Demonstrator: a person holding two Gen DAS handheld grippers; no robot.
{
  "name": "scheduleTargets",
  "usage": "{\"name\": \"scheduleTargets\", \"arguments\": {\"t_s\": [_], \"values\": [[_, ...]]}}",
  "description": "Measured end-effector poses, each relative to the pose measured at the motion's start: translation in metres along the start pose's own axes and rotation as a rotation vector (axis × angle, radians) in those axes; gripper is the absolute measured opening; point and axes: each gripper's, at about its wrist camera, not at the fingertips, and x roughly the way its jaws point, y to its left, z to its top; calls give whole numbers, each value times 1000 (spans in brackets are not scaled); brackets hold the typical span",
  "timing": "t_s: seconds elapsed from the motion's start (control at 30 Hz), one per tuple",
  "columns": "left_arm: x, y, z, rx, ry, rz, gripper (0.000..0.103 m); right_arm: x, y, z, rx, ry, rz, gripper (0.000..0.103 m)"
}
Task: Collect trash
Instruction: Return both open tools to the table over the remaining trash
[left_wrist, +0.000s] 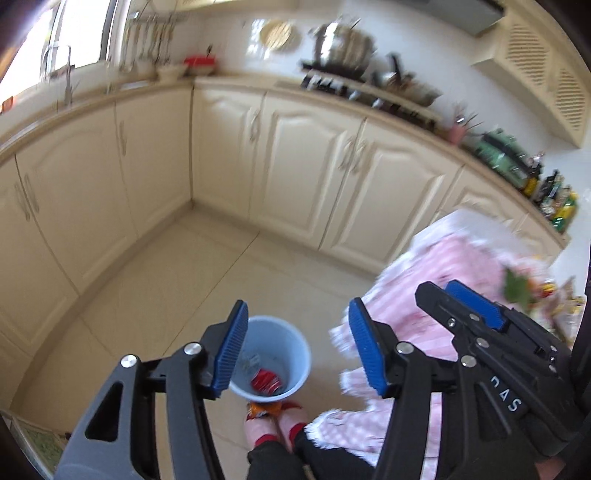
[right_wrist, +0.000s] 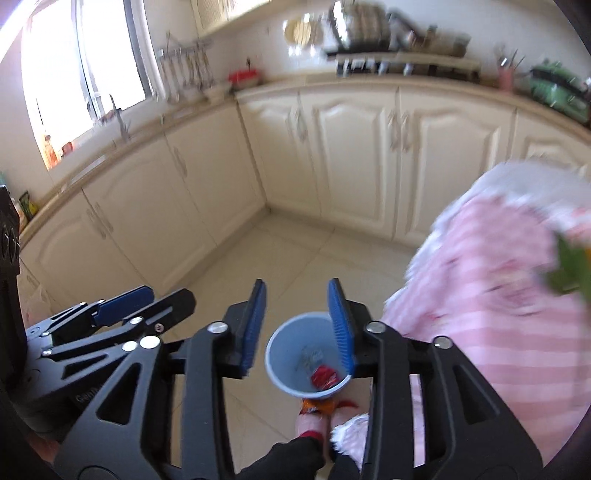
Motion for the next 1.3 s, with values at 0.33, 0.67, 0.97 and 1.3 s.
{"name": "scheduleTargets", "arguments": {"t_s": [0.33,0.67,0.97,1.3], "values": [[-72,-149,11,155,-91,-214,64,-146,-87,7,39,-181,-144,49],[-44,-258,-20,282,45,-329,65,-205,-223,-40,214,-178,-323,51],[31,-295,-45,335,213,-288,65,-196,-282,-74,286,-120,-380,51],[71,-303,-36,324,234,-256,60,-186,-307,-84,320,-83,-388,51]]}}
